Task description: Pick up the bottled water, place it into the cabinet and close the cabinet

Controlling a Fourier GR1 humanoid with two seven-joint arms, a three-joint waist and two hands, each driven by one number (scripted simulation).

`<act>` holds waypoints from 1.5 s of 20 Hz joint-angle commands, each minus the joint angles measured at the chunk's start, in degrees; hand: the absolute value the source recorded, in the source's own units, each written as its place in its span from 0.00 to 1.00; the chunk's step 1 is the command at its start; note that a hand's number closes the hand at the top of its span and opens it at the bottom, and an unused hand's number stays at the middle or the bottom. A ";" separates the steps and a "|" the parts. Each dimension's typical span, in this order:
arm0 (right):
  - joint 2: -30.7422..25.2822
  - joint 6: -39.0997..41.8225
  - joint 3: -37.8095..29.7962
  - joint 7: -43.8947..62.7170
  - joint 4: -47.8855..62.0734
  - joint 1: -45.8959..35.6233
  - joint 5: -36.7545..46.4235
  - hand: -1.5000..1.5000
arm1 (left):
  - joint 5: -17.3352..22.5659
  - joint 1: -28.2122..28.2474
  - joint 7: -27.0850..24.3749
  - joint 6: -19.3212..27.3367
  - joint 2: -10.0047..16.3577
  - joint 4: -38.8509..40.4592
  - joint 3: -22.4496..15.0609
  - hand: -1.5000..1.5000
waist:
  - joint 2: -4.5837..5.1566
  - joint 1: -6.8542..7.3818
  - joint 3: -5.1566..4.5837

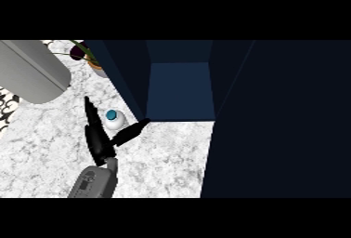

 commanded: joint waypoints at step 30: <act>-2.97 -3.78 3.61 -1.62 -1.67 -0.22 4.29 0.00 | 36.16 -10.12 -43.75 -13.51 -0.26 34.95 2.55 1.00 | 0.04 -0.25 0.04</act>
